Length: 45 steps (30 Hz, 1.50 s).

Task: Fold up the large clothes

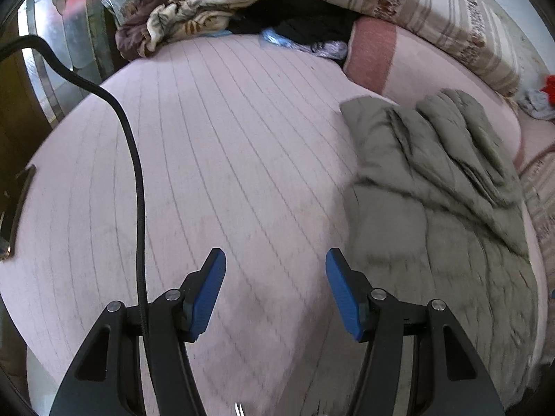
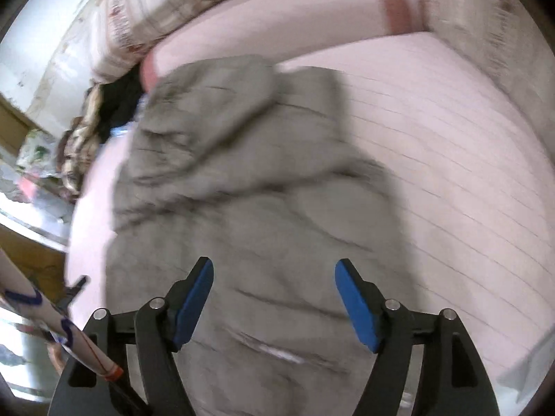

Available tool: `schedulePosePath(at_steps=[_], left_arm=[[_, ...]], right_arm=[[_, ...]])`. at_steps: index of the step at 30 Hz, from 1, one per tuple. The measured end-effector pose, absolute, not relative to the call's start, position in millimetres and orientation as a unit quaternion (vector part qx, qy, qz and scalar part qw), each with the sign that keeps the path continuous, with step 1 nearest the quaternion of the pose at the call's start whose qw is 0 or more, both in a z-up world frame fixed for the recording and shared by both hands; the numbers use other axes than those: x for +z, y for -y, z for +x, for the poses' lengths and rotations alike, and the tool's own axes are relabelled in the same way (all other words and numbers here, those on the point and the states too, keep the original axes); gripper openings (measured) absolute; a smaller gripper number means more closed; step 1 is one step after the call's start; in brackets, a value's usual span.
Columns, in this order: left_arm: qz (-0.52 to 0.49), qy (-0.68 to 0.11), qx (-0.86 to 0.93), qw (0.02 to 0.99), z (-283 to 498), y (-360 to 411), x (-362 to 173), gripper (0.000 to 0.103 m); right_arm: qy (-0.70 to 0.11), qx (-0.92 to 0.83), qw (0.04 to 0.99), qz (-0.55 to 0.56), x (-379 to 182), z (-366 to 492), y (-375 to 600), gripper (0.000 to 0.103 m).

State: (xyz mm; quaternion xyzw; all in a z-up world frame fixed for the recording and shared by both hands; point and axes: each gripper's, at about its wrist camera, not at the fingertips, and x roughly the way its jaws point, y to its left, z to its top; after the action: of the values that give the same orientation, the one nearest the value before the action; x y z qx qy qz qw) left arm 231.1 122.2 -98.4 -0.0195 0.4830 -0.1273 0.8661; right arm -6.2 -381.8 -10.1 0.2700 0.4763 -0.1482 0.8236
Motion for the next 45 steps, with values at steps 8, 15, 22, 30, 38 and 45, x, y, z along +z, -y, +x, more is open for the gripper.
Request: schedulePosePath(at_steps=[8, 15, 22, 30, 38, 45], left_arm=[[-0.071, -0.563, -0.189, 0.802, 195, -129, -136, 0.059], [-0.161, -0.590, -0.245, 0.753, 161, -144, -151, 0.059], [-0.210, -0.585, -0.254, 0.741, 124, -169, -156, 0.057], [-0.216, -0.561, -0.216, 0.770, 137, -179, -155, 0.056], [-0.195, -0.588, -0.291, 0.729, 120, -152, -162, 0.056], [-0.196, -0.598, -0.333, 0.702, 92, -135, -171, 0.056]], right_arm=[[-0.459, -0.214, 0.772, 0.384, -84, -130, 452, 0.078], [-0.440, -0.147, 0.762, 0.451, -119, -142, 430, 0.079], [-0.451, -0.087, 0.758, 0.463, -127, -151, 394, 0.079], [-0.459, -0.071, 0.759, 0.457, -132, -165, 370, 0.079], [-0.456, -0.060, 0.758, 0.462, -135, -175, 360, 0.079], [-0.468, -0.051, 0.765, 0.439, -138, -183, 340, 0.073]])
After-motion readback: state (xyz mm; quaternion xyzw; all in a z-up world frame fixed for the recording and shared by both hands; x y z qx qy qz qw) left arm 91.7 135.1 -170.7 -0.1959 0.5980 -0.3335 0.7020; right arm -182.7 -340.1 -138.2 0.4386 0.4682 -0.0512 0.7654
